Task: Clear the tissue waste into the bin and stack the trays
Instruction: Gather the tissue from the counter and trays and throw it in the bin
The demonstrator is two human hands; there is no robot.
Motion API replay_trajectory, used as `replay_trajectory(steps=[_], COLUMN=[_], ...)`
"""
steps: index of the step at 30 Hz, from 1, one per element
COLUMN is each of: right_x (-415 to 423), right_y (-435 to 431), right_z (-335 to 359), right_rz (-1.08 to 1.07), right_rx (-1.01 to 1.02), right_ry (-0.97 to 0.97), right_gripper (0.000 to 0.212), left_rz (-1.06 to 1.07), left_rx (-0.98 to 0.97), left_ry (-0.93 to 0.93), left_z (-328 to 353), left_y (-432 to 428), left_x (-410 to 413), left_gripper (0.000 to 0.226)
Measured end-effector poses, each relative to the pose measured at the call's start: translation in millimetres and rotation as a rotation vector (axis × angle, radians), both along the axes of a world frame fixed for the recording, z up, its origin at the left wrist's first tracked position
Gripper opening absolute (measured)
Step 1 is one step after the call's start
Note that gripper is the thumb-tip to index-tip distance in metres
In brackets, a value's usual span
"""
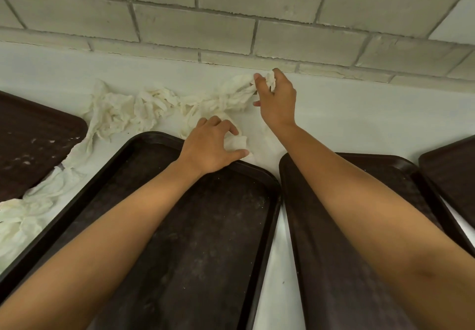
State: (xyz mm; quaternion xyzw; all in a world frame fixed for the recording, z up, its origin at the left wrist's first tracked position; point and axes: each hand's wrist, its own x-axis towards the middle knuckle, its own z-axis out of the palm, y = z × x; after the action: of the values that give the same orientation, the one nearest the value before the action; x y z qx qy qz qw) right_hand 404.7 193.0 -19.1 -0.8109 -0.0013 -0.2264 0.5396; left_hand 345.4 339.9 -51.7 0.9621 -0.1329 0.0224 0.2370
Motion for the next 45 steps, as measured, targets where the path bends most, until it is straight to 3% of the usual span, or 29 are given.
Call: replay_trajectory(steps=[8,12,16,19,25,34,42,45], right_x=[0,-8,-11,-11,-16,-38,-71,-89], right_y=[-12,-15,-18,-19,-19,-26,-28,-31], right_z=[-1,-2,-2,-1,6,15,30,33], right_rz=[-0.052,-0.028,-0.056,-0.108,-0.177,-0.090,0.015,0.015], right_rx=[-0.017,0.046,-0.046,-0.113,-0.011,-0.025,0.144,0.123], right_ry=[0.025,0.014,0.041,0.065,0.073,0.145,0.061,0.041], right_gripper=[0.025,0.010,0.018,0.031,0.046,0.029,0.011,0.007], left_rz=[-0.045,-0.062,-0.034,0.005,0.081,0.149,0.128,0.114], left_rx=[0.067,0.016,-0.021,-0.098,-0.243,-0.406,-0.402,-0.411], left_ry=[0.157,0.185,0.184,0.126,-0.081,-0.121,-0.174,-0.210], left_z=[2,1,-5,-4,8,26,44,49], left_y=[-13,-18,-22,-22,-20,-24,-27,-32], left_x=[12,15,15,16,20,6,-21,-37], left_gripper=[0.042,0.025,0.028,0.032,0.026,0.037,0.054,0.053])
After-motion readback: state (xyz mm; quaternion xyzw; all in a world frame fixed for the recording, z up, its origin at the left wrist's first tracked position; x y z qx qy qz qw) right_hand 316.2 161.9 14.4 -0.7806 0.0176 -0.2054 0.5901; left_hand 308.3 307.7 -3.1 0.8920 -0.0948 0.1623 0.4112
